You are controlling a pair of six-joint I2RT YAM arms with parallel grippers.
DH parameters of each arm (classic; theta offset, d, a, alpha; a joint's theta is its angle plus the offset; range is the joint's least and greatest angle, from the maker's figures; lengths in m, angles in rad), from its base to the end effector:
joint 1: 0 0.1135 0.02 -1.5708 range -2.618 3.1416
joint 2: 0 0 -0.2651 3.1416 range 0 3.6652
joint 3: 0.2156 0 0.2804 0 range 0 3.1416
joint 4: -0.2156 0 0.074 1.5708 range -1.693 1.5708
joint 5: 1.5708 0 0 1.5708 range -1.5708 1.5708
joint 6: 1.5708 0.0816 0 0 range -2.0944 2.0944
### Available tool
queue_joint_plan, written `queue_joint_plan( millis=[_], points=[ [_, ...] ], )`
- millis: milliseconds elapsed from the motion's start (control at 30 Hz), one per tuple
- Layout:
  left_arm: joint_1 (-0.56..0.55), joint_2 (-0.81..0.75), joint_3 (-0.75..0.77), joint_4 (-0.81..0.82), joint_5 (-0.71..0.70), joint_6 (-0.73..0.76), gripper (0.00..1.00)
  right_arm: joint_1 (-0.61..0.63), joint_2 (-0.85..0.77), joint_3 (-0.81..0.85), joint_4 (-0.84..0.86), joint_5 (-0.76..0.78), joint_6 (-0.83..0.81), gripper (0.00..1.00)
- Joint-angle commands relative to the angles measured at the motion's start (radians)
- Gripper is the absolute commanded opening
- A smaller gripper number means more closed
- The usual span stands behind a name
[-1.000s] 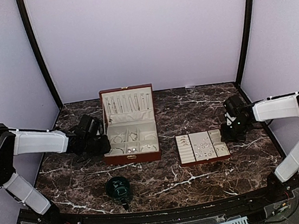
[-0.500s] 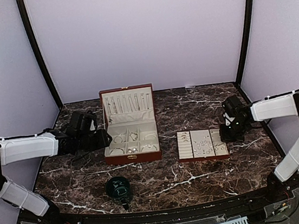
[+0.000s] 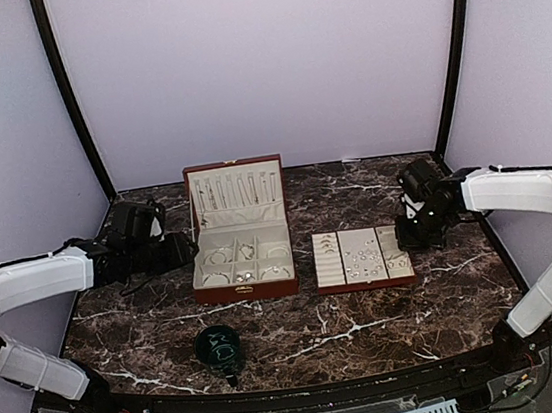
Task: Organize the mixed jewelry
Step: Pick up the compartment layer from the center of the board, then place the compartment layer in the jewelry box.
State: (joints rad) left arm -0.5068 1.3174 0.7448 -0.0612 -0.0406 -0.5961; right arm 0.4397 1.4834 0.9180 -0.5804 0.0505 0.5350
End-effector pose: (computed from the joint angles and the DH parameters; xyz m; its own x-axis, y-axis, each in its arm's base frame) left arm 0.3003 -0.1629 0.1800 -0.6847 -0.2615 -0.6803 0.0870 0.8974 -0.4325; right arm 0.2953 0.1344 0.1398 -0.9163 0.1317 -0.3782 0.0708 0.9828 0.1707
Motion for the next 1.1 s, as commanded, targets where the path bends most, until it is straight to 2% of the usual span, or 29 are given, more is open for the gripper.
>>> queue_joint_plan(
  millis=[0,300,600,1067],
  points=[
    [0.011,-0.033,-0.018,-0.004,0.067,0.023,0.6,0.057,-0.055,0.1,-0.055,-0.033,0.085,0.0],
    [0.026,-0.063,-0.005,0.006,0.165,0.046,0.75,0.18,0.023,0.297,-0.161,0.005,0.211,0.0],
    [0.03,-0.115,-0.028,0.014,0.171,0.074,0.84,0.291,0.254,0.556,-0.273,0.08,0.368,0.0],
    [0.034,-0.079,-0.052,0.091,0.256,0.081,0.85,0.413,0.632,1.033,-0.483,0.181,0.444,0.0]
  ],
)
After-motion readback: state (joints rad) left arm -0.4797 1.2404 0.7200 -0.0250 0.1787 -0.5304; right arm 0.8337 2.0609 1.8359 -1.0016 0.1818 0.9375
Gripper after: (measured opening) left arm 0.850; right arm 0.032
